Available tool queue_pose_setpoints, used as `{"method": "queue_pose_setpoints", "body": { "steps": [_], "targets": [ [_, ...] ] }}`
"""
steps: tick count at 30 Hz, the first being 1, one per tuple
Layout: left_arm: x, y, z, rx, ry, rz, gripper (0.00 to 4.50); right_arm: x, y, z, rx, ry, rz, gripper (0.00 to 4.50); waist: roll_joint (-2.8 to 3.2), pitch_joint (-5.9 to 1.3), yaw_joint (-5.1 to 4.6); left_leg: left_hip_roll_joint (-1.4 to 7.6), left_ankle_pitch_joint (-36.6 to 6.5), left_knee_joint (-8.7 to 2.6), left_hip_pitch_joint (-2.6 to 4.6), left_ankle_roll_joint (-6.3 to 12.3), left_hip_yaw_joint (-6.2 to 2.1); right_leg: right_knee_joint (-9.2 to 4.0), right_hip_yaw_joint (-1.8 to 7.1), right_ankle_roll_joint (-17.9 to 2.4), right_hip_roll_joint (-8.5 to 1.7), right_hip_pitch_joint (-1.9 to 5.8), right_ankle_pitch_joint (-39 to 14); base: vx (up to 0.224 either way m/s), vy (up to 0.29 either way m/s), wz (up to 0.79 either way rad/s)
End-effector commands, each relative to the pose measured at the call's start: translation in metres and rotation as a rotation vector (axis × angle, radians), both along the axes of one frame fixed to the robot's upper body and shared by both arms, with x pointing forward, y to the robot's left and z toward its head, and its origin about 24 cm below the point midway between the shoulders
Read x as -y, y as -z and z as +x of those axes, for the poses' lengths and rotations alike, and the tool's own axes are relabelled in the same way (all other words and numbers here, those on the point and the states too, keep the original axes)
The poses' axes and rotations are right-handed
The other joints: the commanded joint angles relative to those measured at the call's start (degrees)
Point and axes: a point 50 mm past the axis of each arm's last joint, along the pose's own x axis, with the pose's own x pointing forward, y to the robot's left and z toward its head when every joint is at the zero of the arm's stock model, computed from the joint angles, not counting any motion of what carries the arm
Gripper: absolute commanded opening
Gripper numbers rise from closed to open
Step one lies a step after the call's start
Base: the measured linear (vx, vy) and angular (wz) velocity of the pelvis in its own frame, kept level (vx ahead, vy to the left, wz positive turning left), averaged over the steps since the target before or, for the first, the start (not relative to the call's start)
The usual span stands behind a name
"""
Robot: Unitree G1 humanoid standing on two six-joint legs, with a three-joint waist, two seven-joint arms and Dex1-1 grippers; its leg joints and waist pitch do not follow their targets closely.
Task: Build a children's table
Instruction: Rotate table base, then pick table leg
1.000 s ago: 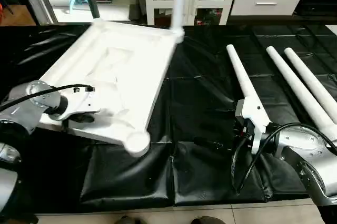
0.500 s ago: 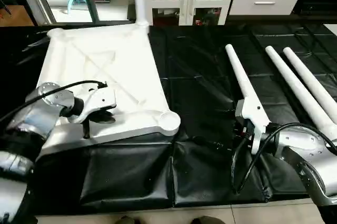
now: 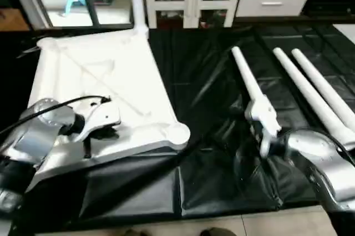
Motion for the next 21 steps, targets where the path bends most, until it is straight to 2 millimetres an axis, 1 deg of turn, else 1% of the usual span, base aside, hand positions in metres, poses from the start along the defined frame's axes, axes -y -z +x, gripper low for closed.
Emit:
{"method": "queue_pose_setpoints", "body": {
  "steps": [1,3,4,5,6,7,8,9,10,12,13,14,15,16,17,18,19,20,21],
  "targets": [
    [0.0,0.003,-0.008,-0.076,0.021,-0.018,0.53,0.008,-0.006,0.006,0.015,0.058,0.011,4.5,0.14,-3.87,0.16,1.37,-11.8,-4.33,0.86,0.55,-1.02,-4.82,2.73,-13.1,-3.62,2.11,-10.4,0.0,0.0,0.0],
    [0.0,-0.003,-0.007,-0.067,0.013,-0.044,0.86,0.01,-0.009,0.01,0.03,0.089,0.005,4.5,0.28,-3.91,0.25,1.26,-10.9,-4.24,0.94,0.72,-0.86,-4.59,2.65,-13.9,-3.51,2.13,-7.9,0.0,0.0,0.0],
    [0.0,-0.005,-0.007,-0.06,0.01,-0.046,0.97,0.011,-0.009,0.011,0.035,0.1,0.0,4.5,0.24,-3.91,0.25,1.21,-10.9,-4.23,0.9,0.79,-0.83,-4.64,2.65,-14.0,-3.5,2.18,-7.7,0.0,0.0,0.0],
    [0.0,-0.005,-0.007,-0.06,0.01,-0.046,0.96,0.011,-0.009,0.011,0.035,0.1,0.0,4.5,0.28,-3.9,0.32,1.24,-10.9,-4.22,0.93,0.74,-0.83,-4.64,2.66,-14.1,-3.53,2.18,-7.7,0.0,0.0,0.0],
    [-0.002,-0.017,-0.003,-0.027,-0.004,-0.072,1.09,0.018,-0.013,0.021,0.035,0.2,-0.017,4.5,0.35,-3.91,0.42,1.19,-11.2,-4.17,0.97,0.64,-0.78,-4.6,2.68,-14.1,-3.51,2.23,-7.8,0.0,0.0,0.0],
    [-0.003,-0.022,-0.001,-0.013,-0.012,-0.081,1.24,0.02,-0.015,0.025,0.033,0.242,-0.023,4.5,0.3,-3.88,0.39,1.13,-10.9,-4.22,0.95,0.46,-0.76,-4.65,2.65,-14.1,-3.48,2.25,-7.9,0.0,0.0,0.0],
    [-0.004,-0.026,0.001,0.003,-0.019,-0.089,1.24,0.023,-0.016,0.029,0.035,0.281,-0.04,4.5,0.28,-3.89,0.33,1.05,-11.0,-4.18,0.97,0.05,-0.77,-4.68,2.61,-14.2,-3.47,2.24,-8.6,0.0,0.0,0.0],
    [-0.006,-0.033,0.005,0.037,-0.04,-0.103,1.4,0.028,-0.02,0.035,0.032,0.354,-0.073,4.5,0.38,-3.79,0.35,1.0,-11.1,-4.2,1.02,-0.34,-0.77,-4.7,2.6,-14.1,-3.4,2.17,-9.3,0.0,0.0,0.0],
    [-0.007,-0.035,0.006,0.048,-0.048,-0.107,1.44,0.029,-0.021,0.037,0.029,0.375,-0.084,4.5,0.34,-3.89,0.31,0.89,-11.4,-4.13,1.23,-0.86,-0.72,-4.71,2.61,-14.1,-3.29,2.12,-9.8,0.0,0.0,0.0],
    [-0.01,-0.047,0.012,0.098,-0.076,-0.14,1.69,0.038,-0.028,0.046,-0.001,0.455,-0.104,4.5,0.23,-3.94,0.42,0.84,-11.3,-4.05,1.2,-1.22,-0.72,-4.73,2.67,-13.8,-3.35,2.37,-10.3,0.0,0.0,0.0],
    [-0.009,-0.052,0.014,0.118,-0.086,-0.163,1.8,0.042,-0.033,0.05,-0.017,0.488,-0.086,4.5,0.24,-3.97,0.43,0.87,-11.1,-3.98,1.21,-1.28,-0.73,-4.58,2.66,-13.7,-3.35,2.35,-9.9,0.0,0.0,0.0],
    [-0.008,-0.055,0.016,0.135,-0.094,-0.185,1.86,0.045,-0.037,0.054,-0.025,0.524,-0.07,4.5,0.0,-3.98,0.3,0.89,-10.7,-4.01,1.0,-1.26,-0.75,-4.49,2.66,-13.7,-3.34,2.51,-9.3,0.0,0.0,0.0],
    [-0.007,-0.056,0.017,0.145,-0.097,-0.197,1.86,0.048,-0.039,0.056,-0.024,0.542,-0.078,4.5,0.07,-4.21,0.37,0.83,-9.7,-3.91,1.03,-1.23,-0.76,-4.27,2.65,-13.9,-3.34,2.62,-8.0,0.0,0.0,0.0],
    [-0.006,-0.057,0.018,0.156,-0.094,-0.209,1.93,0.049,-0.04,0.058,-0.024,0.552,-0.094,4.5,0.03,-4.18,0.29,0.84,-9.0,-3.81,0.9,-1.09,-0.69,-4.16,2.65,-14.1,-3.29,2.61,-6.6,0.0,0.0,0.0],
    [-0.003,-0.059,0.018,0.166,-0.089,-0.231,2.07,0.052,-0.041,0.059,-0.024,0.568,-0.119,4.5,-0.11,-4.32,0.41,0.83,-8.2,-3.74,0.89,-0.94,-0.62,-4.03,2.67,-14.1,-3.25,2.75,-5.5,0.0,0.0,0.0],
    [0.001,-0.062,0.019,0.189,-0.09,-0.279,2.22,0.055,-0.041,0.061,-0.027,0.601,-0.138,4.5,-0.19,-4.29,0.39,0.82,-7.8,-3.71,0.81,-0.76,-0.57,-4.04,2.71,-14.2,-3.27,2.77,-5.0,0.0,0.0,0.0],
    [0.007,-0.067,0.023,0.232,-0.118,-0.348,2.3,0.059,-0.041,0.064,-0.039,0.635,-0.161,4.5,-0.08,-4.31,0.38,0.83,-7.5,-3.67,0.82,-0.79,-0.54,-3.95,2.68,-14.4,-3.25,2.73,-4.5,0.0,0.0,0.0],
    [0.009,-0.069,0.025,0.248,-0.13,-0.376,2.34,0.06,-0.041,0.065,-0.044,0.648,-0.17,4.5,-0.03,-4.37,0.24,0.79,-7.6,-3.53,0.94,-0.83,-0.36,-3.99,2.67,-15.2,-3.11,2.7,-3.7,0.0,0.0,0.0],
    [0.027,-0.081,0.04,0.339,-0.292,-0.592,2.34,0.069,-0.04,0.072,-0.104,0.745,-0.26,4.5,0.11,-4.4,0.29,0.68,-7.1,-3.35,0.76,-1.14,-0.34,-3.77,2.62,-16.2,-2.9,2.96,-2.5,0.0,0.0,0.0]
  ]
}}
